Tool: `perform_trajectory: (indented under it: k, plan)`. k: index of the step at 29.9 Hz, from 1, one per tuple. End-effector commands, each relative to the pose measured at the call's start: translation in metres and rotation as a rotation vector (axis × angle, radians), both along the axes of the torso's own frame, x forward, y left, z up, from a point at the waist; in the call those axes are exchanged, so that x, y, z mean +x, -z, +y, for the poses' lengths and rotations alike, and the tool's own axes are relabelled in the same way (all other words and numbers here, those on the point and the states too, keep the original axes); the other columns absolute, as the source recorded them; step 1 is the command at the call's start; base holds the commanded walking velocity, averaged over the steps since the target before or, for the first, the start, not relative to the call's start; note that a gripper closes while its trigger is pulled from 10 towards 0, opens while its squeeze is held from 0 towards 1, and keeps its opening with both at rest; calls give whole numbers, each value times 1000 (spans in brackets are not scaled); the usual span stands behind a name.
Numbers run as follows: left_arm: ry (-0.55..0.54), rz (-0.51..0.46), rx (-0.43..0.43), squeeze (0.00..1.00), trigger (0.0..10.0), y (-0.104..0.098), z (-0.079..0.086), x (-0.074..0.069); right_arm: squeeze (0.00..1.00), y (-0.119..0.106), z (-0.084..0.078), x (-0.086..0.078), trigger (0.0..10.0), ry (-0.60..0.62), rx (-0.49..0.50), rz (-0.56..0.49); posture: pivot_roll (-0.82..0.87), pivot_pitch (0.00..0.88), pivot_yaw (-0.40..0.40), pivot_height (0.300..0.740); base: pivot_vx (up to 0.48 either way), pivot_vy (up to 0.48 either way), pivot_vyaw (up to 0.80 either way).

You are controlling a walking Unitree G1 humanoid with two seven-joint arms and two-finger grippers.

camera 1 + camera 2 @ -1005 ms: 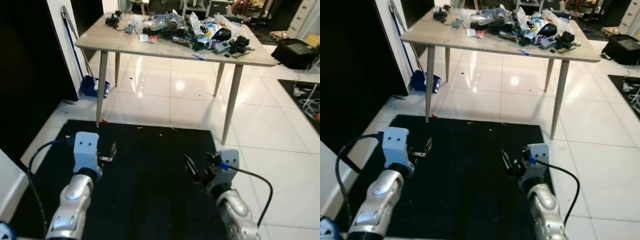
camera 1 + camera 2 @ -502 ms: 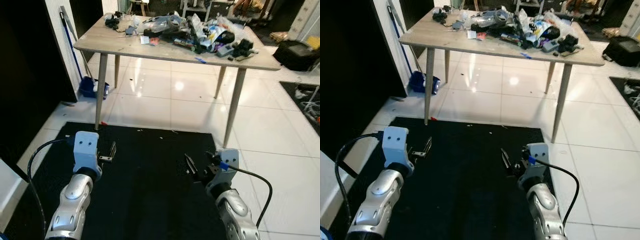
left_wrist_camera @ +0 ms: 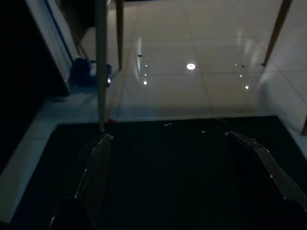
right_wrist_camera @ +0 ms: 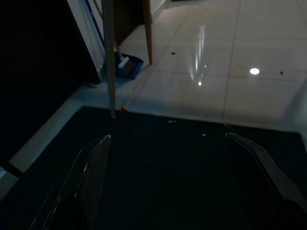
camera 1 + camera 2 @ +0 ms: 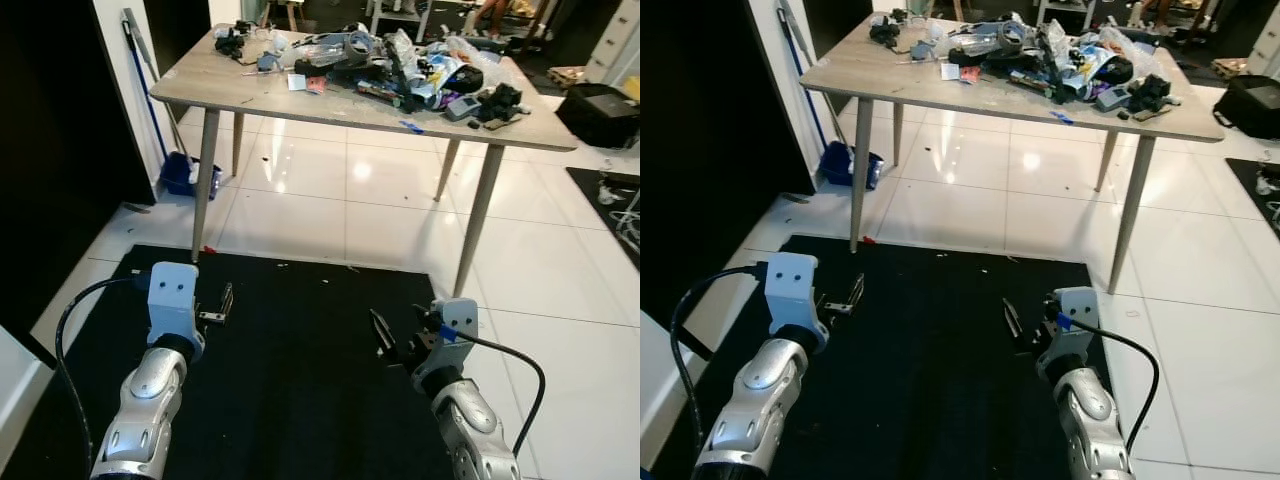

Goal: Picking trash to rubbish bin

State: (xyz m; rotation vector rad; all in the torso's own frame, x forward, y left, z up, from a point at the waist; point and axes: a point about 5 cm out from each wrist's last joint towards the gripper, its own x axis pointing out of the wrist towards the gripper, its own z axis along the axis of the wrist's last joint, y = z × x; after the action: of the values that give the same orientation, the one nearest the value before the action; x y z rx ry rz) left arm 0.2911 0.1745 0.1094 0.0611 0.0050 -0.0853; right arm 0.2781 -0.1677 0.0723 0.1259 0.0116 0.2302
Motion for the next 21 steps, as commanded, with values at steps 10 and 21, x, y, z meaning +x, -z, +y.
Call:
perform_trajectory:
  k: [10,21]
  plan:
    - [-3,16,14,0,10000,1,2,-1,0,-2,-1,1,10000,15,10,-7,4,122,-28,740,262,0,0]
    - [-6,14,15,0,10000,1,3,-1,0,-4,-1,2,10000,15,13,-17,3,121,-31,740,262,0,0]
